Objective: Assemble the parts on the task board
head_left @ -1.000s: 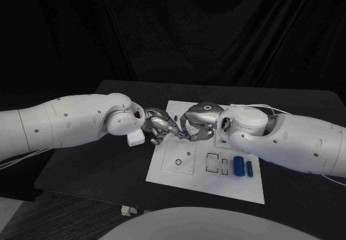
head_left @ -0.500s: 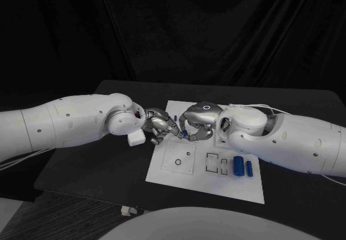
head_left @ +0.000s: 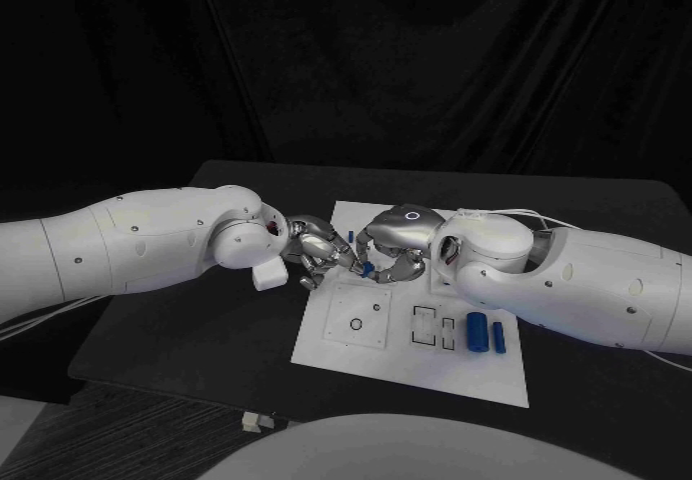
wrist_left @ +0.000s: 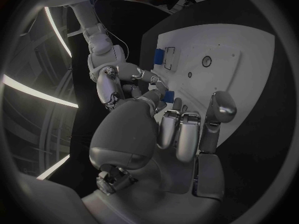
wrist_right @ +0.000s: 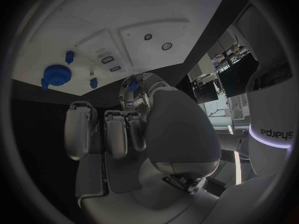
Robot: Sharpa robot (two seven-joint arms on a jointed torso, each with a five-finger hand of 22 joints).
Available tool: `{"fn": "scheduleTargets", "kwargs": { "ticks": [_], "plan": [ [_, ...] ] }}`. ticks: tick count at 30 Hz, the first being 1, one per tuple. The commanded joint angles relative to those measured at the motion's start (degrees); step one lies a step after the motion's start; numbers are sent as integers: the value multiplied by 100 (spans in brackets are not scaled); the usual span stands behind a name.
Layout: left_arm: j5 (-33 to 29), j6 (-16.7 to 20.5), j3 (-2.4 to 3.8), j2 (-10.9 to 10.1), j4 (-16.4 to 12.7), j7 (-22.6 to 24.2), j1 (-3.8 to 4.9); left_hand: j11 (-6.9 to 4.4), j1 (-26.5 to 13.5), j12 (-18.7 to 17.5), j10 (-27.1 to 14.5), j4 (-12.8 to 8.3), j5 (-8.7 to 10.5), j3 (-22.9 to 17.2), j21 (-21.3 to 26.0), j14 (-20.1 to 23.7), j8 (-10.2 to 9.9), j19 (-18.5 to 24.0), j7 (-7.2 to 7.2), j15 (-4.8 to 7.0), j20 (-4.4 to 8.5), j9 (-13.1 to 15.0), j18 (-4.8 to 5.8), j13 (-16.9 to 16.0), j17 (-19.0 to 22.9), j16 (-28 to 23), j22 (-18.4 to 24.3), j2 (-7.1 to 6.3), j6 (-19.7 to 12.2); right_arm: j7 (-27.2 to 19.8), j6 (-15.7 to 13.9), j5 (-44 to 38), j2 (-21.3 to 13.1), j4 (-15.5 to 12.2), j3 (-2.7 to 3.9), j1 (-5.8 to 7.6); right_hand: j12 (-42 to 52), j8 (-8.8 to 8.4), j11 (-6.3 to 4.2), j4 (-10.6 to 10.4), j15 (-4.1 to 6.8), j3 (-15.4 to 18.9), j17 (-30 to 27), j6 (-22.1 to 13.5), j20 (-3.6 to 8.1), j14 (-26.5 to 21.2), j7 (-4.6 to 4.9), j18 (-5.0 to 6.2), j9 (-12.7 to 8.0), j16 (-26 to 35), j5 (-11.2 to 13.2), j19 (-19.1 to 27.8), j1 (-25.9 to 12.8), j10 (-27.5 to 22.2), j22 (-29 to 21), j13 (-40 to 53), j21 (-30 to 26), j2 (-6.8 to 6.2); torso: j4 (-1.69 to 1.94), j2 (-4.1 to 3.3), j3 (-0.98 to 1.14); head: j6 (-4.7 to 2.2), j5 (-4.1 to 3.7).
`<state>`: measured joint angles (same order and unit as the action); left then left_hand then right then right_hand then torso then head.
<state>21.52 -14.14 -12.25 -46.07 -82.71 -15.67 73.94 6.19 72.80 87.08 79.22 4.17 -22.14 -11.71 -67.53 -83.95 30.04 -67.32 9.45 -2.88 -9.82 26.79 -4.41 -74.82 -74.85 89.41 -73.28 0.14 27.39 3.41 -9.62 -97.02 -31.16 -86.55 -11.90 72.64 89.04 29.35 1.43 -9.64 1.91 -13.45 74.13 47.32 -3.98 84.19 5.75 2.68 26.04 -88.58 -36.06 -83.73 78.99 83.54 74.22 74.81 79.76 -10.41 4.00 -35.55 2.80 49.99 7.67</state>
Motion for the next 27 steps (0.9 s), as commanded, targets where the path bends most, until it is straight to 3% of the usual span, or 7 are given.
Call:
{"fn": "scheduleTargets", "kwargs": {
  "ticks": [1, 3, 7, 18, 21, 27],
  "plan": [
    [-53, -218, 6, 14, 31, 38, -11, 11, -12, -103, 20, -13, 69, 95, 102, -485, -12, 107, 163, -43, 27, -50, -235, -866, -1402, 21, 51, -88, -120, 75, -52, -3, 2, -28, 4, 3, 96, 157, -24, 4, 44, -269, 1587, 148, 4, 581, -48, 18, 157, -142, 36, -33, -57, 646, 1200, 1519, -126, 44, 7, 3, -1, 1, -8],
    [-53, -288, 6, 20, 61, 62, -12, -4, 82, -193, -233, -82, 90, 121, 191, -440, -86, 198, 148, -31, 35, -97, -253, -730, -1363, 9, 71, -139, -625, 75, -55, -3, 3, -32, 4, 3, 96, 157, -24, 4, 44, -269, 1587, 148, 4, 581, -48, 18, 157, -142, 36, -33, -57, 646, 1200, 1519, -126, 44, 7, 4, 0, 1, -11],
    [-53, -445, 6, 35, 127, 115, -15, -30, 198, -272, -459, -179, 113, 144, 301, -395, -16, 308, 103, -19, 47, -125, -276, -611, -1327, 0, 94, -190, -881, 73, -60, -3, 3, -34, 4, 3, 96, 156, -25, 9, 44, -273, 1587, 150, 4, 581, -47, 22, 158, -142, 38, -26, -54, 646, 1195, 1519, -140, 44, 1, 6, 0, 1, -14],
    [-53, -732, 6, 71, 237, 180, -32, -120, 389, -442, -913, -345, 154, 155, 442, -346, 67, 430, -47, 42, 96, -246, -303, -369, -1291, -7, 92, -223, -1169, 91, -45, -3, -3, -39, 4, 3, 96, 151, -24, 16, 45, -278, 1587, 149, 4, 581, -46, 25, 160, -142, 47, -18, -49, 646, 1190, 1519, -156, 45, -1, 3, -2, 1, -1],
    [-53, -768, 6, 77, 253, 184, -36, -207, 479, -449, -942, -423, 179, 146, 457, -363, 166, 423, -222, 110, 151, -321, -304, -357, -1307, 1, 50, -221, -1095, 94, -38, -3, -2, -38, 4, 3, 96, 151, -24, 16, 45, -278, 1587, 149, 4, 581, -46, 25, 160, -142, 47, -18, -49, 646, 1190, 1519, -156, 45, -1, 3, -3, 1, -5],
    [-53, -761, 6, 88, 278, 218, -41, -246, 485, -418, -877, -429, 179, 152, 440, -394, 246, 383, -271, 147, 186, -385, -295, -386, -1334, 10, 0, -196, -915, 95, -21, -3, -2, -37, 4, 3, 96, 140, -22, 25, 44, -287, 1587, 143, 4, 581, -42, 29, 162, -142, 63, -10, -44, 646, 1184, 1519, -173, 46, 9, 2, -1, 1, -7]
  ]
}}
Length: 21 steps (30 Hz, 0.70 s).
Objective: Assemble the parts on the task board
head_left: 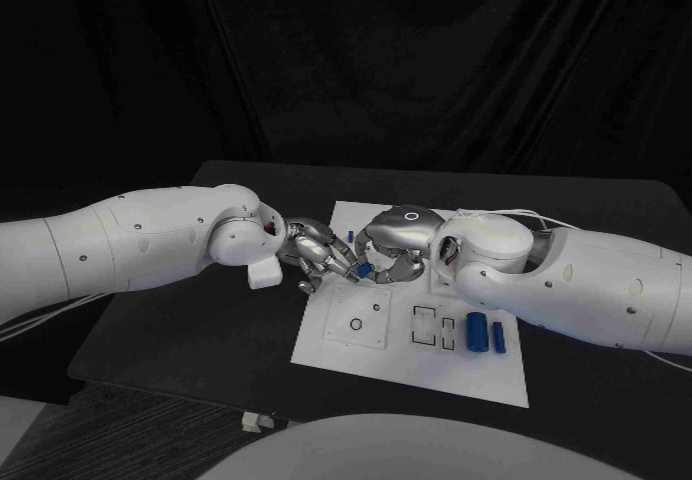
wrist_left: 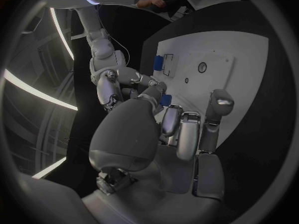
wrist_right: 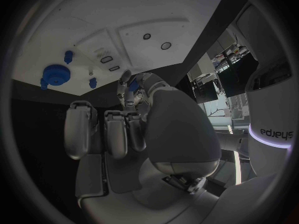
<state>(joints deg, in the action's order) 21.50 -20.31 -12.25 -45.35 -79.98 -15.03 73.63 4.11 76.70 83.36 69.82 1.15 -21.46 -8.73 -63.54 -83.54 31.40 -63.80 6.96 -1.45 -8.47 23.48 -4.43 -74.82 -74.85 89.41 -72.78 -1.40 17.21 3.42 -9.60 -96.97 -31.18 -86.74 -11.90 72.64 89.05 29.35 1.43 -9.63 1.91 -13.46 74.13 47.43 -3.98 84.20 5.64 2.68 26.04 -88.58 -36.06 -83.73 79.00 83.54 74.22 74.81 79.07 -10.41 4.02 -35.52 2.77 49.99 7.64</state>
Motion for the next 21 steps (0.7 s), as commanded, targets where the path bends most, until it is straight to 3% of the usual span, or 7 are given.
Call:
{"fn": "scheduleTargets", "kwargs": {
  "ticks": [1, 16, 21],
  "plan": [
    [-51, -135, 6, 17, 7, 162, -11, -40, 97, -46, 62, -128, 109, -147, 41, -439, 115, 28, -25, 6, 52, -60, -292, -384, -1337, 12, -53, -42, 116, 93, -22, -8, 0, -19, 3, 3, 95, 140, -22, 24, 44, -286, 1587, 133, 4, 580, -32, 29, 162, -142, 64, -10, -44, 646, 1184, 1519, -105, 46, 9, -2, 2, 1, -4],
    [-51, 25, 6, 10, -17, 212, -19, -87, 177, -7, 141, -178, 67, -200, 7, -488, 193, -45, -211, 51, 98, -211, -277, -419, -1377, 26, -147, 8, 432, 123, 73, -8, 1, -6, 3, 3, 95, 125, -18, 36, 42, -299, 1587, 123, 4, 580, -26, 39, 166, -142, 81, 12, -39, 646, 1170, 1519, -149, 49, 1, -1, 2, 1, -6],
    [-51, 39, 6, 3, -44, 221, -20, -101, 172, 9, 164, -178, 47, -233, 19, -503, 274, -53, -189, 66, 113, -307, -274, -427, -1390, 30, -199, 20, 748, 131, 98, -8, 1, 9, 3, 3, 95, 119, -16, 39, 41, -302, 1587, 120, 3, 580, -24, 42, 167, -142, 90, 17, -39, 646, 1166, 1519, -160, 49, 1, -3, 5, 1, -3]
  ]
}}
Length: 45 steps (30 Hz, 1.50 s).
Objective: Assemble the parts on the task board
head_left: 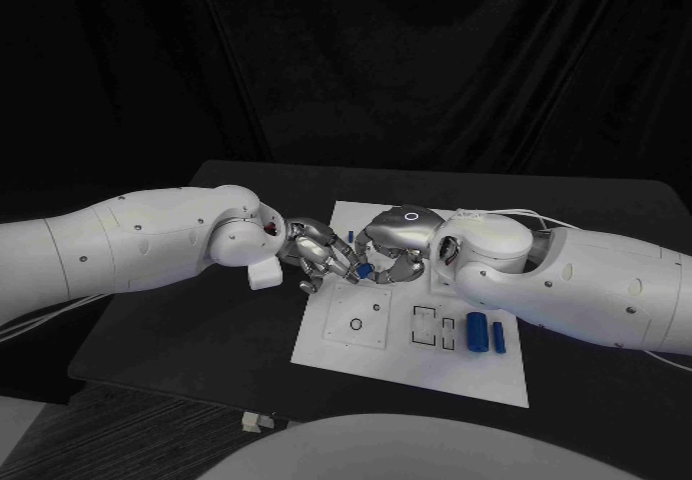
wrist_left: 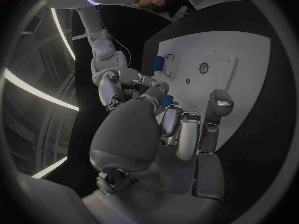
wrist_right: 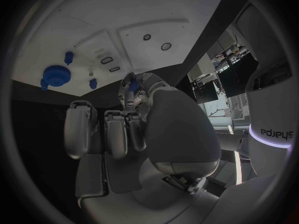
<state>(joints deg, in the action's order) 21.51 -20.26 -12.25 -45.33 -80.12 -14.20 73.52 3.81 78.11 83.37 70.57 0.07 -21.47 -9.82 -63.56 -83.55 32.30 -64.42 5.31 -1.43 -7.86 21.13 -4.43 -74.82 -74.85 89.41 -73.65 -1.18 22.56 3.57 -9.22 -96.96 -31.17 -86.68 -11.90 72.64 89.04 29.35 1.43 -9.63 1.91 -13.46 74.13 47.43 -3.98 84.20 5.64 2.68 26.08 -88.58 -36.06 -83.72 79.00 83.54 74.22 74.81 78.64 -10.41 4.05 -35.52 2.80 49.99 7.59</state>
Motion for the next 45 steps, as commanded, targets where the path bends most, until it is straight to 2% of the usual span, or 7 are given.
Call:
{"fn": "scheduleTargets", "kwargs": {
  "ticks": [1, 5, 17, 28, 33, 36, 45],
  "plan": [
    [-52, 34, 6, 0, -35, 137, -9, -72, 27, 11, 95, -68, 46, -127, 20, -498, 196, 7, -16, 64, 54, -82, -274, -430, -1387, 30, -119, -2, 251, 119, 65, -9, -1, 5, 3, 3, 96, 119, -16, 38, 41, -302, 1587, 120, 4, 580, -24, 41, 163, -142, 89, 17, -40, 646, 1166, 1519, -117, 49, -2, -3, 3, 1, 4],
    [-52, 33, 6, -6, -47, 125, -9, -74, -4, 16, 92, -47, 47, -140, 28, -504, 264, -3, 70, 67, 60, -138, -272, -426, -1393, 32, -154, -6, 471, 126, 75, -9, -2, 13, 3, 3, 96, 114, -14, 41, 40, -307, 1587, 117, 3, 580, -22, 44, 165, -142, 98, 23, -39, 646, 1162, 1519, -130, 52, 1, 2, 4, 1, -2],
    [-52, 50, 6, -12, -51, 118, -10, -53, -47, 20, 79, -1, 48, -160, 53, -504, 389, -9, 167, 54, 58, -189, -270, -418, -1392, 33, -196, 11, 760, 138, 104, -9, -5, 28, 3, 3, 96, 110, -13, 46, 39, -313, 1587, 116, 2, 580, -21, 45, 167, -142, 103, 26, -35, 646, 1160, 1519, -135, 56, -1, 3, 2, 1, -15],
    [-52, 115, 6, 18, -32, 175, -13, -32, -96, 12, 53, 53, 32, -167, 71, -498, 397, -4, 203, 38, 51, -220, -270, -402, -1386, 32, -210, 41, 790, 133, 121, -9, 6, 18, 3, 3, 96, 105, -12, 53, 38, -319, 1587, 115, 1, 580, -19, 46, 170, -142, 110, 28, -30, 646, 1158, 1519, -140, 58, -2, 3, 2, 1, -12],
    [-52, 170, 6, 32, -15, 184, -14, 23, -290, -32, -79, 245, 15, -143, 150, -466, 284, 45, 273, -9, 17, -335, -276, -327, -1359, 27, -217, 86, 705, 123, 93, -9, 7, 10, 3, 3, 96, 105, -12, 53, 38, -319, 1587, 115, 1, 580, -19, 46, 170, -142, 110, 28, -30, 646, 1158, 1519, -140, 58, -1, 4, 2, 1, -5],
    [-52, 185, 6, 40, -1, 191, -16, 81, -453, -132, -340, 419, -59, -146, 249, -405, 164, 122, 352, -59, -23, -437, -287, -180, -1309, 17, -209, 149, 651, 120, 83, -9, 8, 7, 3, 3, 96, 105, -12, 53, 38, -319, 1587, 115, 1, 580, -19, 46, 170, -142, 110, 28, -30, 646, 1158, 1519, -140, 58, -1, 4, 2, 1, -3],
    [-53, 145, 6, 74, 30, 225, -31, 197, -621, -181, -479, 611, -87, -131, 370, -349, -3, 211, 486, -158, -105, -584, -299, -105, -1266, 12, -226, 151, 738, 122, 83, -9, 9, 0, 3, 3, 96, 99, -10, 61, 36, -326, 1587, 113, 0, 580, -17, 48, 174, -142, 119, 33, -28, 646, 1155, 1519, -150, 60, 10, -5, 4, 1, -18]
  ]
}}
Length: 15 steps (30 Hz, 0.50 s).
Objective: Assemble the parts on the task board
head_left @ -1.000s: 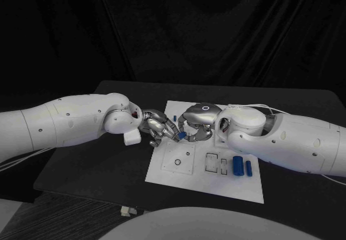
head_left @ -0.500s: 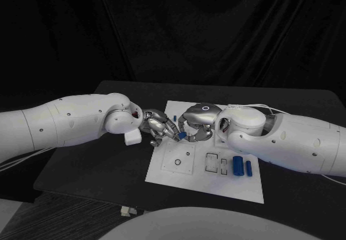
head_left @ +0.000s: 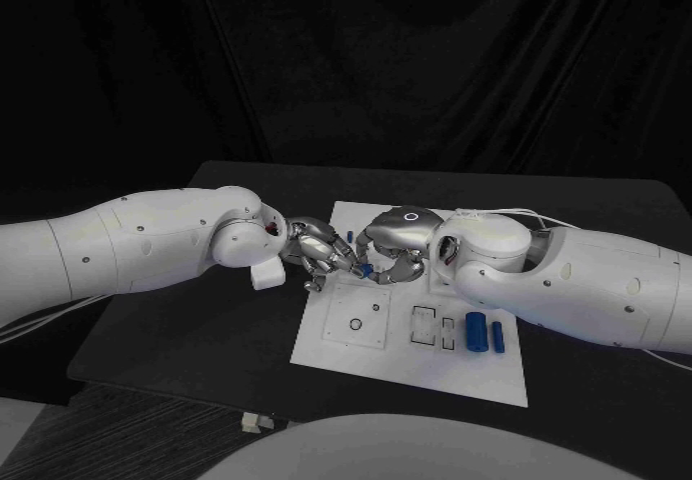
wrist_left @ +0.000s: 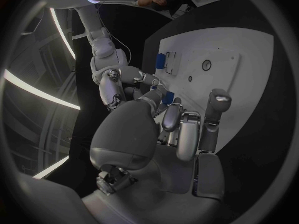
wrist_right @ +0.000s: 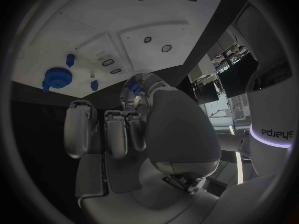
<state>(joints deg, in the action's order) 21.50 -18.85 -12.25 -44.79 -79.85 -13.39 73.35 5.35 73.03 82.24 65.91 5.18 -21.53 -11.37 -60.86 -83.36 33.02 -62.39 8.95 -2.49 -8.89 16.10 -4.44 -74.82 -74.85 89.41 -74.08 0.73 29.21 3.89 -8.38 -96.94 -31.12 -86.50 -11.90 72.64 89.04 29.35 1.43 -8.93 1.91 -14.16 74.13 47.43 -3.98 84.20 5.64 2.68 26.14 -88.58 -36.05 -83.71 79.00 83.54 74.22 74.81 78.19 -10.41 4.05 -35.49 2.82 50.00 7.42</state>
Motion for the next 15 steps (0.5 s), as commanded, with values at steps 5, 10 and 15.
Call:
{"fn": "scheduleTargets", "kwargs": {
  "ticks": [5, 10, 15],
  "plan": [
    [-52, -2, 6, 35, 14, 151, -21, 84, -252, -73, -56, 257, -141, 39, 159, -344, -113, 46, 157, -98, -48, -133, -308, -86, -1248, 11, -201, 31, 171, 95, 2, -11, 7, -19, 3, 3, 96, 100, -10, -9, 36, -256, 1587, 113, 0, 580, -17, 48, 168, -142, 118, 32, -27, 646, 1155, 1519, -105, 60, 10, -7, 2, 0, 2],
    [-52, 6, 6, 43, 18, 160, -26, 84, -168, -55, -38, 223, -385, -59, 177, -346, -30, 44, 134, -105, -74, -131, -320, -103, -1252, 15, -246, 71, 417, 103, 4, -11, 8, -19, 3, 3, 96, 100, -10, -9, 36, -256, 1587, 113, 0, 580, -17, 48, 168, -142, 118, 32, -27, 646, 1155, 1519, -105, 60, 10, -3, 0, 0, -1],
    [-52, 8, 6, 54, 24, 174, -30, 76, -50, -32, 26, 104, -533, -168, 162, -360, 195, 8, 79, -97, -78, -17, -318, -131, -1262, 20, -308, 88, 725, 119, 20, -11, 11, -20, 3, 3, 96, 98, -9, 1, 35, -266, 1587, 117, -1, 580, -17, 49, 173, -142, 122, 35, -19, 646, 1153, 1519, -112, 67, 10, -6, 1, 0, 2]
  ]
}}
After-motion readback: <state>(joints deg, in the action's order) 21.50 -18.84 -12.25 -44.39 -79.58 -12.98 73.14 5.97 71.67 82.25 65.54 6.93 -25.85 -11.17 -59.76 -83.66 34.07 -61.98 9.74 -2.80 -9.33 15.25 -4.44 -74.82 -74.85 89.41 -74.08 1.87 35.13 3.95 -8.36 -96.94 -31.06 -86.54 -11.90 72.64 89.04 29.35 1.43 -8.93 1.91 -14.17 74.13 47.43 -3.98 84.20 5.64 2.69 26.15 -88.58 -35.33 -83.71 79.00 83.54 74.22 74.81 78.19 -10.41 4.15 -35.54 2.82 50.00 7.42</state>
